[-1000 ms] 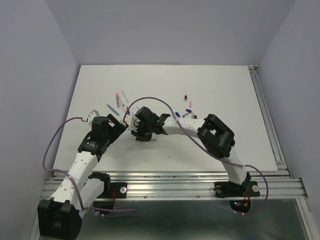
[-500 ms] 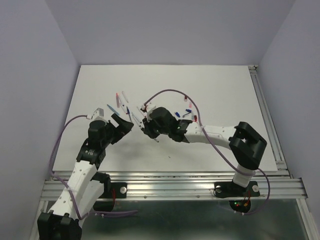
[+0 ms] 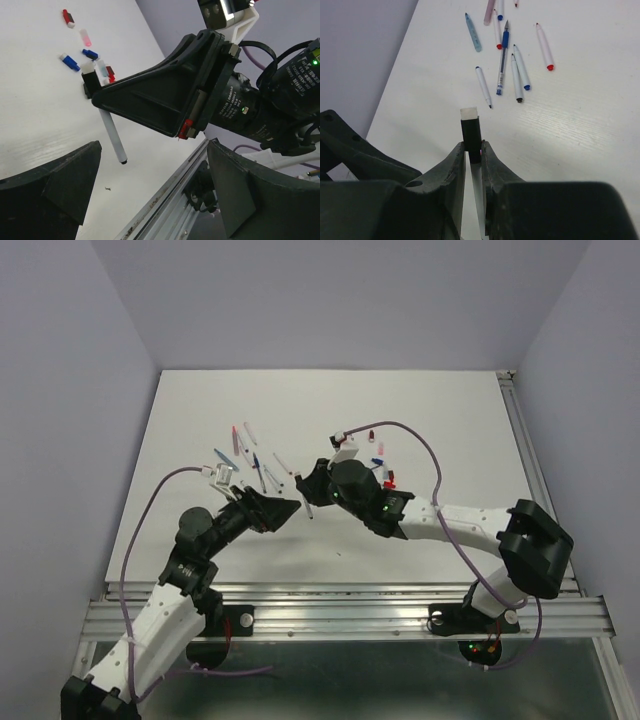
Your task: Open the pen caps
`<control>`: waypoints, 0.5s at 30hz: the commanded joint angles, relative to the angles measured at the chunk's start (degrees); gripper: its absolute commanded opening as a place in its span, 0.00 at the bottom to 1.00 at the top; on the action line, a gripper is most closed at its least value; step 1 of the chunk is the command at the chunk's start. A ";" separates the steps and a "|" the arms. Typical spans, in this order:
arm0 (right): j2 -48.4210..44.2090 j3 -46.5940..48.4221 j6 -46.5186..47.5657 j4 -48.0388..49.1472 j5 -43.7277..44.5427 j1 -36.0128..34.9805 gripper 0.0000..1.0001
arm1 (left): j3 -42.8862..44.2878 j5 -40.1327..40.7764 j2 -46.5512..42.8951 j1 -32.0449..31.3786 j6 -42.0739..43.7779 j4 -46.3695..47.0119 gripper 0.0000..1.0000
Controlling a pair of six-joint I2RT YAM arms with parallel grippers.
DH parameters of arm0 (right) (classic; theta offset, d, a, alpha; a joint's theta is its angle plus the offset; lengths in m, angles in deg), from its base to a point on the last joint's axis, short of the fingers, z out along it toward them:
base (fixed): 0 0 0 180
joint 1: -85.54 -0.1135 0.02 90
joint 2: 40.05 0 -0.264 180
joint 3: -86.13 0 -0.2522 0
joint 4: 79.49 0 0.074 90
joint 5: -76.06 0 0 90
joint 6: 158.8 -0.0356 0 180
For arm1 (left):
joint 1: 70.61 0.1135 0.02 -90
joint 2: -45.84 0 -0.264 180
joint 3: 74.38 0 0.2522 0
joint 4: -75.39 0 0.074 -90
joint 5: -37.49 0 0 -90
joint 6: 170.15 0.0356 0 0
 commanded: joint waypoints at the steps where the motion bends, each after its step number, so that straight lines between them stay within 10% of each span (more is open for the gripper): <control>1: -2.84 -0.88 -5.80 8.03 1.63 -0.27 0.08 | -0.51 0.15 3.71 -3.43 0.68 8.16 0.98; 15: -6.80 -1.76 -6.07 9.62 -2.50 0.26 0.09 | 2.12 3.93 10.39 -6.26 2.00 9.74 0.79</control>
